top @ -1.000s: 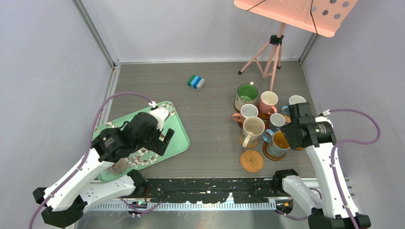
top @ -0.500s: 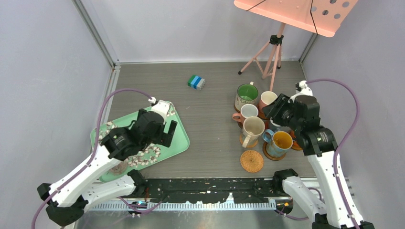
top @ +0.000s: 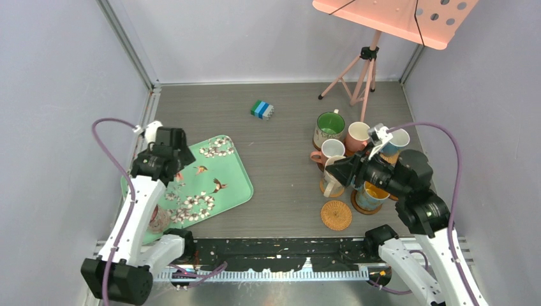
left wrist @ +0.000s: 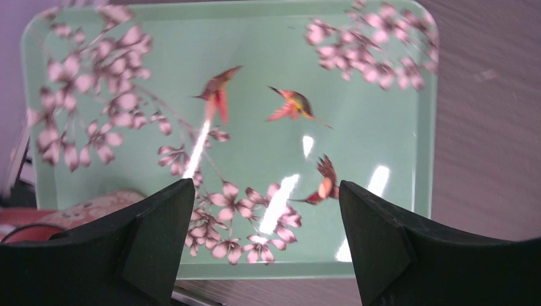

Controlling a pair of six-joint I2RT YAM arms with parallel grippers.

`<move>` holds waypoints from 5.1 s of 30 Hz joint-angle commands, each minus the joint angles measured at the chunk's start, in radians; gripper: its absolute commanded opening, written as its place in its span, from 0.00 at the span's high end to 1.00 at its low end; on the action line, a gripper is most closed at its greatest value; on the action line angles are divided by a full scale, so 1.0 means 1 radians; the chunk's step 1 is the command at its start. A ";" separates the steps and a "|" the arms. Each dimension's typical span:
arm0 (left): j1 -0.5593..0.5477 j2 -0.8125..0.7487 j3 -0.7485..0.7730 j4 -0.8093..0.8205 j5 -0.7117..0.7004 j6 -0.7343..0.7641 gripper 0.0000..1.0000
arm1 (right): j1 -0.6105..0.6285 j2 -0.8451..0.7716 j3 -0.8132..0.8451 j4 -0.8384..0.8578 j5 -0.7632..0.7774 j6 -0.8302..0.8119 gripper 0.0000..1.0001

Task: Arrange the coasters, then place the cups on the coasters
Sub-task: Pick up the cup from the tray, then place the cup on the coaster.

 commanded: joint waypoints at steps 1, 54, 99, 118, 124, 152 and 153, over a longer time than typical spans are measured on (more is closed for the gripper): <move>0.203 -0.047 -0.044 -0.045 -0.020 -0.161 0.15 | 0.005 -0.050 0.012 0.022 -0.049 -0.018 0.50; 0.033 -0.357 0.046 -0.112 0.343 0.274 1.00 | 0.005 -0.103 0.002 -0.156 0.185 0.014 0.47; -1.350 0.677 0.627 0.174 0.233 0.323 1.00 | 0.005 -0.242 0.302 -0.391 0.701 0.162 0.44; -1.325 0.931 0.877 0.211 0.332 0.428 1.00 | 0.005 -0.298 0.544 -0.386 0.746 0.128 0.44; -1.302 0.992 0.956 0.153 0.326 0.404 1.00 | 0.005 -0.301 0.546 -0.391 0.749 0.129 0.44; -1.272 1.138 1.070 0.112 0.309 0.455 1.00 | 0.006 -0.302 0.551 -0.393 0.790 0.088 0.44; -1.271 1.142 1.072 0.111 0.309 0.456 1.00 | 0.006 -0.302 0.548 -0.393 0.791 0.089 0.44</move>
